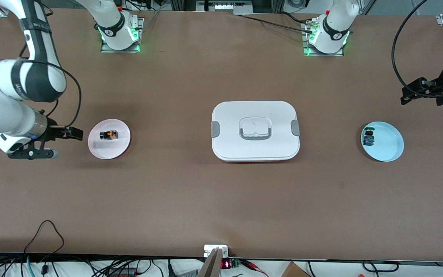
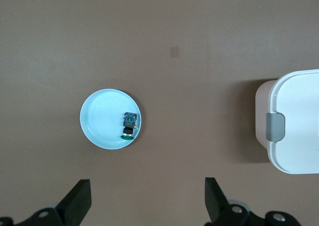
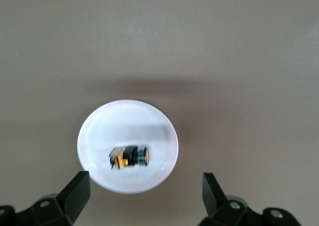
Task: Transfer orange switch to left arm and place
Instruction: 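Move the right gripper down over the orange switch on the white plate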
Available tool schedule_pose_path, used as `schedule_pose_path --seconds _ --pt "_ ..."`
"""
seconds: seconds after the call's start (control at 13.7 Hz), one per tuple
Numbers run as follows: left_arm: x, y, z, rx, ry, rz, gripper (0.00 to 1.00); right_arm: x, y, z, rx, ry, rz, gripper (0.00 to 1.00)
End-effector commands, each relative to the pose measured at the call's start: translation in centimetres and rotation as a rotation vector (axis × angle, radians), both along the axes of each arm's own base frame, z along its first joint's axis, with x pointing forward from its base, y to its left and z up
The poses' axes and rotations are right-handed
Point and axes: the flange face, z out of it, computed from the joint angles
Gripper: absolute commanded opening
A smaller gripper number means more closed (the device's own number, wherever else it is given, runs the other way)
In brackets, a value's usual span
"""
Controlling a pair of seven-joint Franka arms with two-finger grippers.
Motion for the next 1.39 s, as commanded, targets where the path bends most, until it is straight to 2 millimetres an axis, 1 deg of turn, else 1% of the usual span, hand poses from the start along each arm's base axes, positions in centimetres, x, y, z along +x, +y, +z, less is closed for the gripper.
schedule_pose_path --seconds 0.0,0.15,0.29,0.37,0.8,0.88,1.1,1.32 --pt "0.5 1.4 0.0 -0.026 0.011 0.022 1.00 -1.6 -0.1 -2.5 -0.005 -0.032 0.018 1.00" --pt "0.5 1.4 0.0 -0.026 0.011 0.022 1.00 -1.9 0.3 -4.1 -0.005 -0.038 0.028 1.00" --pt "0.5 1.2 0.0 -0.026 0.011 0.019 1.00 -2.1 0.5 -6.3 -0.007 -0.027 0.038 1.00" --pt "0.5 1.2 0.0 -0.025 0.011 0.019 1.00 -2.2 1.0 -7.3 -0.008 -0.012 0.047 1.00" --pt "0.5 0.8 0.0 -0.025 0.013 0.013 1.00 -2.5 4.0 -10.0 -0.021 0.026 0.108 1.00" --pt "0.5 0.8 0.0 -0.023 0.013 0.013 1.00 -2.6 4.3 -10.9 -0.027 0.038 0.117 1.00" --pt "0.5 0.4 0.1 -0.023 0.013 0.011 1.00 -2.8 4.2 -11.6 -0.069 0.024 0.165 1.00" --pt "0.4 0.5 0.1 -0.025 0.015 0.015 1.00 -3.1 4.3 -12.7 -0.090 0.009 0.198 1.00"
